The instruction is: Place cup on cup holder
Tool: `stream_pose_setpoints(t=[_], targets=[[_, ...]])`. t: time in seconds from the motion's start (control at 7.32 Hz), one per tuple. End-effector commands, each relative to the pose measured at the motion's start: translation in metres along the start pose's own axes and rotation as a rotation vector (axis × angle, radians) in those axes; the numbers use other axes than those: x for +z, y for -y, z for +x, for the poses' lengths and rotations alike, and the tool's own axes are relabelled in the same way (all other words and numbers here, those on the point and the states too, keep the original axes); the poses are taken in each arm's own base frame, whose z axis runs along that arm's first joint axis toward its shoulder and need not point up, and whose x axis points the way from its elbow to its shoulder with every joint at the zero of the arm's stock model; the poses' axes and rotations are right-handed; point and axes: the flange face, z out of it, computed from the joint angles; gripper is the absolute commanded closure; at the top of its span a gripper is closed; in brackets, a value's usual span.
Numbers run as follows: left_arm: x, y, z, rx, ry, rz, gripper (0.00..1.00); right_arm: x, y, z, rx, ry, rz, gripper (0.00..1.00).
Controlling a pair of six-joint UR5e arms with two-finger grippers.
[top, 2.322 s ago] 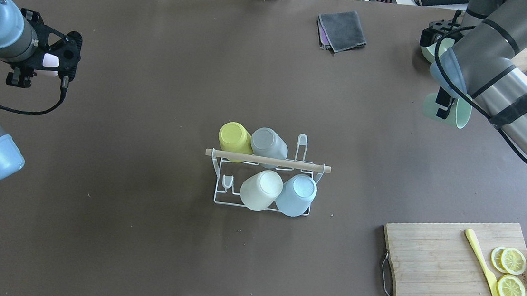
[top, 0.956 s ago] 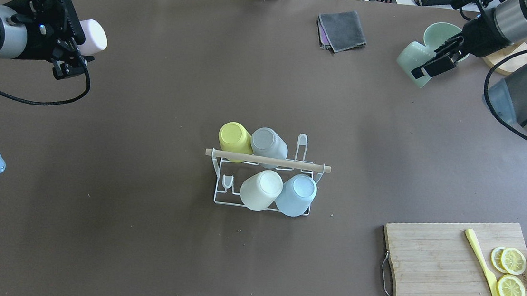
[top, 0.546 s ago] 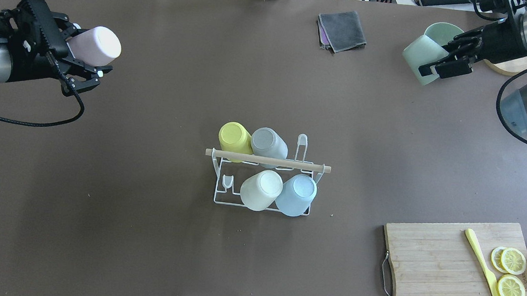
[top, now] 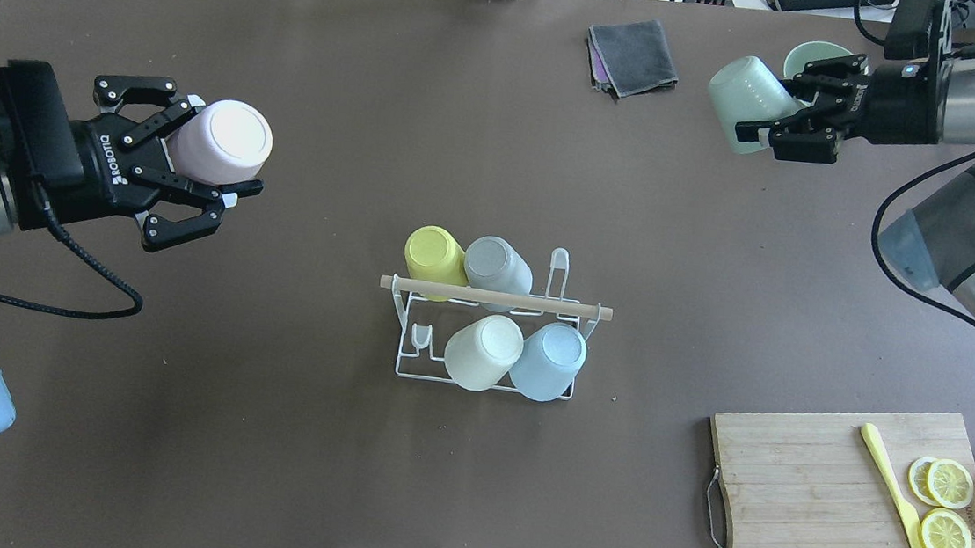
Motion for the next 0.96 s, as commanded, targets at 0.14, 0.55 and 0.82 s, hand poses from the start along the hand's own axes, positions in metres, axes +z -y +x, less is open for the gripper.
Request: stream_pose_setpoints(t=[0.14, 0.55, 0.82], targets=[[0.006, -0.017, 0.053, -0.101, -0.13, 0.304, 1.0, 0.038, -0.006, -0.048, 0.017, 0.005, 0.201, 1.0], [0.075, -0.054, 0.096, -0.172, -0.171, 0.312, 1.0, 0.057, 0.005, -0.075, -0.093, 0.003, 0.337, 1.0], [0.106, -0.052, 0.11, -0.181, -0.19, 0.334, 1.0, 0.083, 0.002, -0.099, -0.176, -0.04, 0.381, 1.0]])
